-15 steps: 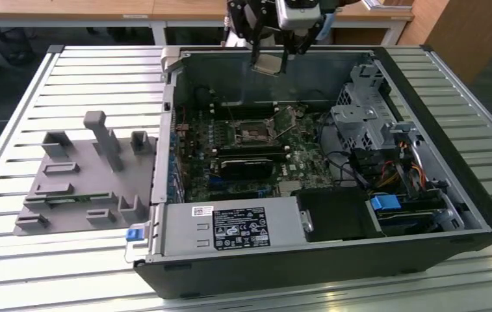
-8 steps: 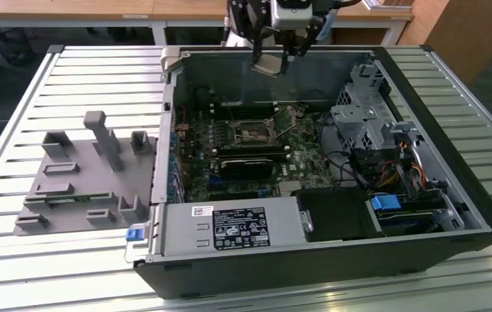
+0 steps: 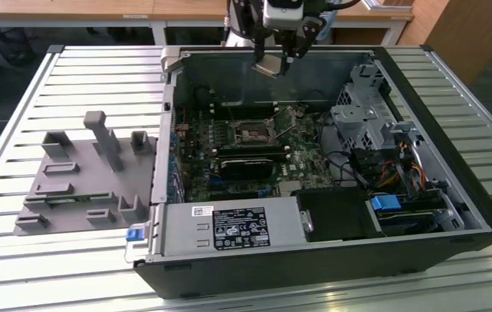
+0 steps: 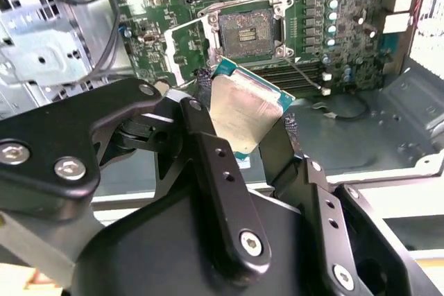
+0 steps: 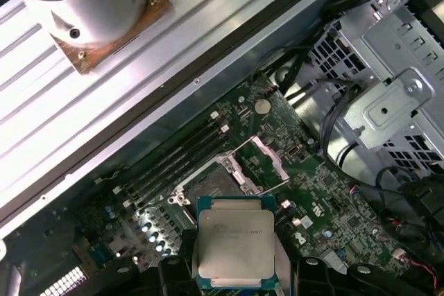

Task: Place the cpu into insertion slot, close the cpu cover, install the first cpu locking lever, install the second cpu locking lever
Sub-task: 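Place the cpu into insertion slot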

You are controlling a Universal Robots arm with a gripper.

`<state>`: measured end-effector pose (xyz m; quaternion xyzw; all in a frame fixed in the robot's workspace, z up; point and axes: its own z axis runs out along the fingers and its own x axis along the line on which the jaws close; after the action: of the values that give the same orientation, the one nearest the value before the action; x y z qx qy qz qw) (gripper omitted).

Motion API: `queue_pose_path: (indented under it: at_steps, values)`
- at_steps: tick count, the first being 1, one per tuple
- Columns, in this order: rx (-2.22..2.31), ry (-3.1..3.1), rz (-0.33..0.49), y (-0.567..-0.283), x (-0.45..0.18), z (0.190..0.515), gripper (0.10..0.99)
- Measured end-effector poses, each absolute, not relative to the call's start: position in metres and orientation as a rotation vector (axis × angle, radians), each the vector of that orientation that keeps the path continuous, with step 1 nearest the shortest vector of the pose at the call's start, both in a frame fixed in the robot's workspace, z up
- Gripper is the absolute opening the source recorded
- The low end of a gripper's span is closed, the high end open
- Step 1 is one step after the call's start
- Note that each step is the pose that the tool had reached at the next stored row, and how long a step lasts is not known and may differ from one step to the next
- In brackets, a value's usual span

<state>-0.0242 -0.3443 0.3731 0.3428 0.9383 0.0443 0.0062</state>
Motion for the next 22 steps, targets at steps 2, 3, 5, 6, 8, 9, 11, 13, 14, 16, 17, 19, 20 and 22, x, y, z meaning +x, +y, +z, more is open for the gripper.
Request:
queue_pose_path:
  at_steps: [2,3,5,6,8,9,11,13,14,16,17,19,20,22]
  values:
    - [1.118,2.918,0.138,-0.3443,-0.0243,0.3731,0.529]
    - [1.142,2.908,0.138,-0.3443,-0.0243,0.373,0.529]
    - [1.182,2.89,0.138,-0.3443,-0.0243,0.3728,0.529]
    - [1.2,2.882,0.137,-0.3442,-0.0243,0.3727,0.529]
    - [1.233,2.867,0.137,-0.3442,-0.0243,0.3726,0.529]
    - [1.25,2.86,0.137,-0.3442,-0.0243,0.3724,0.529]
    - [1.282,2.844,0.136,-0.3441,-0.0243,0.3724,0.529]
    - [1.321,2.825,0.135,-0.3441,-0.0243,0.3724,0.529]
    - [1.339,2.816,0.135,-0.344,-0.0243,0.3723,0.529]
    - [1.372,2.798,0.135,-0.344,-0.0243,0.3723,0.529]
    - [1.389,2.789,0.134,-0.344,-0.0243,0.3722,0.529]
    - [1.422,2.772,0.134,-0.3439,-0.0243,0.3722,0.529]
    - [1.436,2.764,0.134,-0.3439,-0.0243,0.3722,0.529]
    - [1.463,2.749,0.133,-0.3439,-0.0243,0.3721,0.529]
